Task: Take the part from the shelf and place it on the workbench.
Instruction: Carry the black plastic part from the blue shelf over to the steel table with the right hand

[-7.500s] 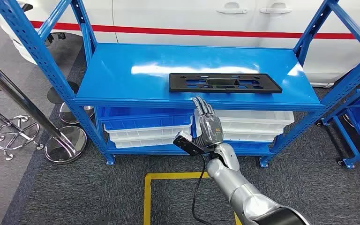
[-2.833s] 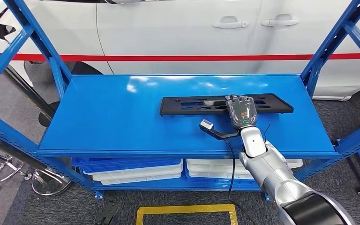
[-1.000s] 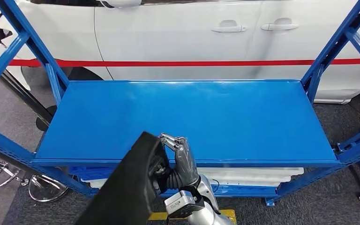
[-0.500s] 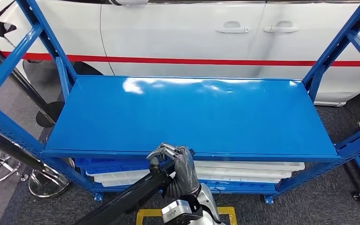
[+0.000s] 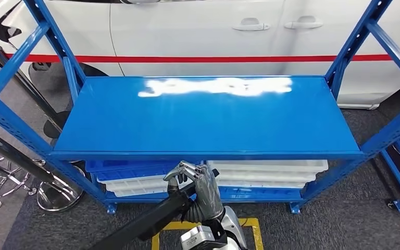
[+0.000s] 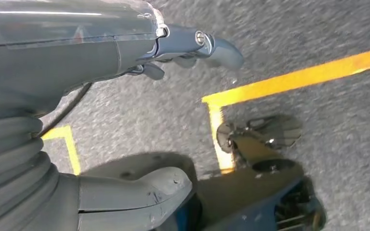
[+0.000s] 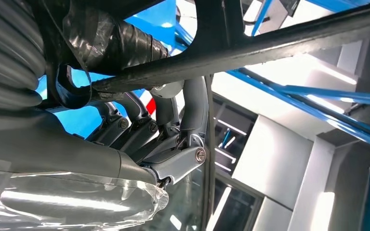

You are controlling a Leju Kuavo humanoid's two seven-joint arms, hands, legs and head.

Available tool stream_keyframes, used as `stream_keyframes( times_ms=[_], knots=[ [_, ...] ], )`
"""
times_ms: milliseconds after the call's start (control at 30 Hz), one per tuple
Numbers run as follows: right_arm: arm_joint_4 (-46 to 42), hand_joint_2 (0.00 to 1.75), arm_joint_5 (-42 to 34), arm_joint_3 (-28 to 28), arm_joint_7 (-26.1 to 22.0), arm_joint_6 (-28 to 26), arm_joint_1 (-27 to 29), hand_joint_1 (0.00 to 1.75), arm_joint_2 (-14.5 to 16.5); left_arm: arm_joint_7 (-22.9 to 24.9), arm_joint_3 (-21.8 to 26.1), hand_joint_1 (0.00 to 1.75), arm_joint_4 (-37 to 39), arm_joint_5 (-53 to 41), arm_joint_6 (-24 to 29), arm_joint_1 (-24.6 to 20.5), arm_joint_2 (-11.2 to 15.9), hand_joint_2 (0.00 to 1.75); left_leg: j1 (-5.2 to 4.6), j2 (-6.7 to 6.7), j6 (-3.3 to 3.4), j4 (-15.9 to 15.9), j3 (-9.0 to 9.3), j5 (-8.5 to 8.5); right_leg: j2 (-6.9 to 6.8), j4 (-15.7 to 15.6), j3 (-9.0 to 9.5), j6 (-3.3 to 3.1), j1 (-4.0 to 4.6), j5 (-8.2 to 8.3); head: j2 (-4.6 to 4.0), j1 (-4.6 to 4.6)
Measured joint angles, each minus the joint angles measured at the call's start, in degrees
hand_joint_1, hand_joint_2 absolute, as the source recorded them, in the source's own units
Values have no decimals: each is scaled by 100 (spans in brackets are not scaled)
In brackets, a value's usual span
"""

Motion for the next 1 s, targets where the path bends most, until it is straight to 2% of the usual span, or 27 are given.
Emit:
stream_keyframes(
  times_ms=[67, 100, 133, 167, 200, 233, 267, 300, 333, 367, 433, 467, 500, 567, 600, 633, 667, 700, 733, 767, 800, 833, 867, 933, 967, 1000],
  knots=[
    [-2, 175, 2, 0, 0, 1, 2, 175, 2, 2, 1, 0, 1, 18, -1, -3, -3, 175, 30, -2, -56, 669, -169, -604, -15, 14, -179, -37, 1, 139, 0, -2],
    [-3, 175, 2, 0, 0, 1, 4, 175, 2, 3, 2, 0, 2, 22, -1, -4, -3, 175, 40, -1, -83, 1037, -226, -794, -21, 35, -279, -30, 2, 202, -1, -2],
    [-3, 175, 2, 0, 0, 1, 5, 175, 2, 3, 2, 0, 2, 24, -1, -7, -3, 175, 49, -1, -104, 1299, -222, -845, -29, 63, -382, -20, 2, 259, -1, -2],
    [-3, 175, 2, 0, 0, 1, 5, 175, 2, 3, 2, 0, 2, 24, 0, -8, -3, 175, 59, 0, -120, 1379, -131, -761, -36, 98, -486, -6, -1, 310, -1, -2],
    [-3, 175, 2, 0, 0, 1, 5, 175, 2, 4, 2, 0, 2, 24, 0, -7, -3, 175, 71, 0, -132, 1250, 63, -602, -40, 142, -588, 13, -7, 355, -1, -2],
    [-4, 175, 2, 0, 0, 1, 4, 175, 2, 4, 2, 0, 2, 24, 0, -8, -3, 175, 86, 0, -140, 925, 351, -477, -41, 193, -681, 37, -13, 393, 0, -2],
    [-7, 175, 2, 0, 0, 1, 4, 175, 3, 5, 2, 0, 2, 25, -2, -14, -4, 175, 89, -3, -144, 492, 681, -469, -40, 246, -762, 67, -11, 428, -1, -2],
    [-10, 175, 5, 0, 0, 1, 3, 175, 3, 3, 2, 0, 3, 27, -4, -22, -5, 175, 81, -14, -121, 126, 938, -514, -40, 283, -813, 102, -8, 461, -1, -2],
    [-13, 175, 9, 0, 0, 1, 0, 175, 4, 1, 3, 0, 3, 32, -6, -28, -6, 175, 68, -25, -91, -139, 1099, -592, -41, 306, -837, 139, -4, 497, -1, 0],
    [-15, 175, 14, 0, -1, 1, -4, 175, 6, -1, 4, 0, 4, 42, -8, -31, -7, 175, 49, -36, -52, -256, 1151, -647, -42, 306, -845, 174, 0, 540, -1, 0],
    [-14, 175, 21, 0, -1, -1, -12, 175, 7, -7, 13, 0, 4, 65, -8, -31, -6, 175, 49, -30, 45, -289, 1073, -556, -27, 299, -871, 245, -8, 600, 0, 2],
    [-13, 175, 22, 0, -1, -1, -13, 175, 6, -9, 20, 0, 5, 77, -8, -36, -7, 175, 55, -18, 100, -299, 1019, -491, -10, 355, -919, 271, -15, 505, 0, 3],
    [-12, 175, 24, 0, -1, -1, -12, 175, 4, -12, 28, 0, 5, 84, -10, -41, -7, 175, 64, -4, 153, -316, 949, -413, 7, 501, -985, 294, -21, 303, 0, 3],
    [-12, 175, 28, 0, 0, -1, -11, 175, 0, -17, 40, 0, 6, 93, -13, -45, -7, 175, 56, 11, 218, -315, 786, -270, 23, 1096, -1148, 319, -33, -302, 0, 3],
    [-11, 175, 29, 0, 0, -1, -10, 175, -1, -19, 44, 0, 6, 97, -14, -43, -6, 175, 47, 17, 226, -307, 696, -205, 23, 1456, -1209, 330, -35, -514, 0, 2],
    [-10, 175, 30, 0, 0, -1, -10, 175, -2, -19, 49, 0, 6, 101, -14, -41, -6, 175, 38, 23, 225, -295, 604, -143, 23, 1738, -1223, 335, -36, -591, 0, 3],
    [-10, 175, 31, 0, 0, -1, -10, 175, -2, -19, 55, 0, 6, 104, -15, -39, -6, 175, 31, 28, 219, -278, 511, -85, 23, 1866, -1160, 332, -35, -532, 0, 3],
    [-9, 175, 32, 0, 0, -1, -10, 175, -2, -19, 63, 0, 6, 112, -16, -39, -7, 175, 25, 31, 209, -258, 422, -32, 23, 1798, -1005, 318, -34, -382, 0, 3],
    [-9, 175, 35, 0, 0, -1, -11, 175, -2, -19, 73, 0, 6, 119, -17, -40, -7, 175, 20, 30, 196, -239, 344, 18, 24, 1539, -756, 294, -31, -227, 0, 3],
    [-10, 175, 40, 0, 0, 1, -16, 175, -1, -20, 82, 0, 6, 125, -18, -41, -8, 175, 14, 27, 178, -223, 280, 64, 27, 1140, -438, 258, -20, -159, 0, 2],
    [-11, 175, 50, 1, -1, 3, -23, 175, 2, -21, 90, 0, 6, 132, -19, -41, -11, 175, 6, 25, 154, -211, 236, 110, 28, 693, -131, 224, -5, -180, 0, 1],
    [-11, 175, 60, 1, -2, 7, -32, 175, 6, -23, 98, 0, 6, 136, -20, -41, -13, 175, 3, 25, 124, -216, 211, 161, 31, 353, 86, 195, 16, -226, 0, 1],
    [-12, 175, 68, 2, -2, 10, -44, 175, 9, -27, 107, 0, 6, 139, -21, -42, -15, 175, 6, 26, 89, -234, 199, 217, 33, 134, 207, 174, 39, -277, 0, -1],
    [-10, 175, 77, 3, -1, 14, -60, 175, 14, -35, 128, 0, 6, 142, -22, -41, -15, 175, 17, 15, 19, -269, 176, 313, 26, 35, 186, 121, 44, -207, 0, 0],
    [-9, 175, 77, 4, -1, 16, -67, 175, 14, -38, 136, 0, 6, 142, -22, -41, -13, 175, 19, 0, -15, -240, 141, 268, 13, 10, 148, 79, 31, -144, 0, -2],
    [-7, 175, 78, 7, 1, 17, -72, 175, 18, -39, 140, 0, 6, 142, -22, -38, -11, 175, 19, -15, -44, -120, 82, 111, 0, -13, 92, 29, 13, -72, 0, -4]
  ],
)
